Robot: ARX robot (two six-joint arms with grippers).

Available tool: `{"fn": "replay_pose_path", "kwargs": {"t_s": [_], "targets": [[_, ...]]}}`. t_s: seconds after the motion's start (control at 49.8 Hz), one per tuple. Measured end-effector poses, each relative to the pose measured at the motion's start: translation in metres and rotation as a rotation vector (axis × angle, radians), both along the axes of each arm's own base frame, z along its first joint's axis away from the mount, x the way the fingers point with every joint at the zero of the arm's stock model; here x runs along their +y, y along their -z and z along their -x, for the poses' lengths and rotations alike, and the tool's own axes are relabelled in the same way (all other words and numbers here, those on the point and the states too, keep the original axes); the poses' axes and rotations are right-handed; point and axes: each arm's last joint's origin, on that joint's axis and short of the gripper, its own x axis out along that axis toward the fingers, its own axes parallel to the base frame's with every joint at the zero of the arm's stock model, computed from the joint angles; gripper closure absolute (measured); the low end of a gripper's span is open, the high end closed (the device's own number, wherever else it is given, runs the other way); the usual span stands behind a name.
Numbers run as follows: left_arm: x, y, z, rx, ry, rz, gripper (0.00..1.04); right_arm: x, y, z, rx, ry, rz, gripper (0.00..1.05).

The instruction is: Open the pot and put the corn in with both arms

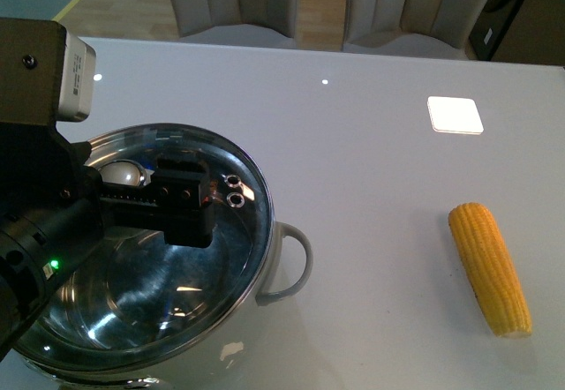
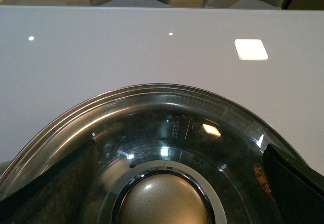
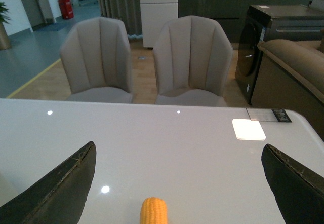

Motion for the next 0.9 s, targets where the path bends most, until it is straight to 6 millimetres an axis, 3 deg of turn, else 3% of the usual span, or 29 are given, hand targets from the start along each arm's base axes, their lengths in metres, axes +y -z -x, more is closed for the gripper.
{"fn": "replay_pose_path", "kwargs": {"t_s": [0.402, 0.723, 0.904], "targets": [[0.007, 0.021, -0.002, 0.040, -0.030, -0.012, 0.07, 0.000, 0.000, 0.000, 0.000, 0.000, 0.000, 0.09], [0.006, 0.023, -0.003, 0.033, -0.034, -0.004, 0.08, 0.000, 0.000, 0.000, 0.000, 0.000, 0.000, 0.09], [0.004, 0.022, -0.004, 0.018, -0.023, -0.025, 0.40, 0.000, 0.000, 0.000, 0.000, 0.000, 0.000, 0.09]]}}
